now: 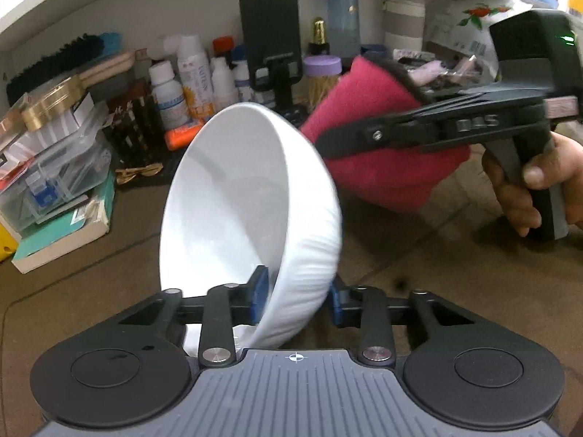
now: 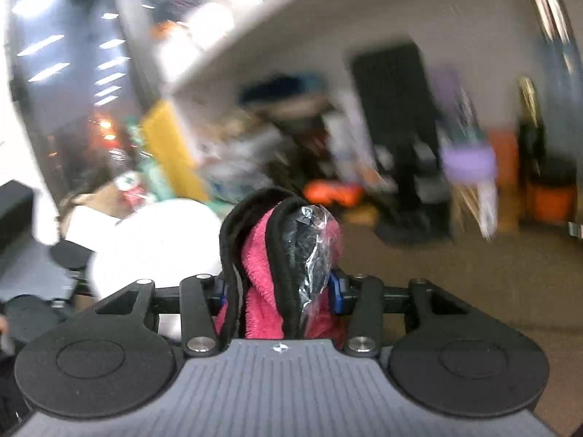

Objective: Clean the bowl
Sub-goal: 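Rub the towel along the bowl's outer ribbed side with the right gripper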

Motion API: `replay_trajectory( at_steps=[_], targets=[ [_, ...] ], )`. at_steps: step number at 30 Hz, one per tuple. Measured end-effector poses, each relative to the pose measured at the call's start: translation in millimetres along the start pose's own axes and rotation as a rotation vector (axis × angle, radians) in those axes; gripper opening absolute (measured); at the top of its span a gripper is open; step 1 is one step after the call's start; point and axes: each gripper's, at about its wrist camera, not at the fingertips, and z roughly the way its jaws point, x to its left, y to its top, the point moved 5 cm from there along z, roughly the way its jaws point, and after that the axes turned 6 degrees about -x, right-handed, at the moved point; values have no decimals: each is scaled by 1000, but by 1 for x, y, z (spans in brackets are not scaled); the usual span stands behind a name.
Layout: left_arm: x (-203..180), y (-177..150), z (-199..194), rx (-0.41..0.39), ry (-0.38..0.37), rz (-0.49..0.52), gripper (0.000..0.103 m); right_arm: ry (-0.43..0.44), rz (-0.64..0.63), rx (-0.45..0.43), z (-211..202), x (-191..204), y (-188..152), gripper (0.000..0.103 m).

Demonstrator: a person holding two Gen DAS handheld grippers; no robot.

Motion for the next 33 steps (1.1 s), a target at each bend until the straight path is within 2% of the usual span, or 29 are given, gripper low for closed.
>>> replay_trajectory(
  at_steps=[4, 8, 12, 16, 19, 22, 25, 27, 28, 30, 32, 33],
  targets=[
    [-6, 4, -9, -9, -23, -6, 18, 31, 3, -36, 0, 5, 1, 47],
    [-11, 4, -11, -17, -19, -10, 19, 129, -20, -65, -7, 18, 1, 47],
    [-4, 5, -10, -21, -27, -41, 20, 263, -21, -40, -16, 41, -4, 47],
    [-4, 6, -9, -14, -30, -38, 22, 333, -27, -21, -20, 56, -8, 47],
    [0, 2, -12, -29, -17, -56, 26, 299, 1, -65, -25, 44, 0, 47],
    [0, -3, -14, -30, 2, -50, 30, 195, 68, -77, -19, 11, 2, 47],
    [-4, -9, -10, 0, 33, -14, 31, 79, 124, -13, -2, -18, -4, 51],
    [-5, -11, -5, 10, 47, 3, 39, -28, 176, 69, 10, -34, -9, 59],
    [-6, -11, -3, 13, 51, 10, 40, -55, 189, 95, 11, -37, -11, 60],
    [-5, -10, -1, 18, 56, 22, 38, -100, 210, 141, 12, -42, -15, 76],
    [-4, -9, 0, 23, 75, 48, 33, -102, 207, 150, 4, -42, -19, 74],
    [-3, -9, 0, 27, 92, 67, 31, -109, 185, 160, -2, -40, -20, 69]
  ],
)
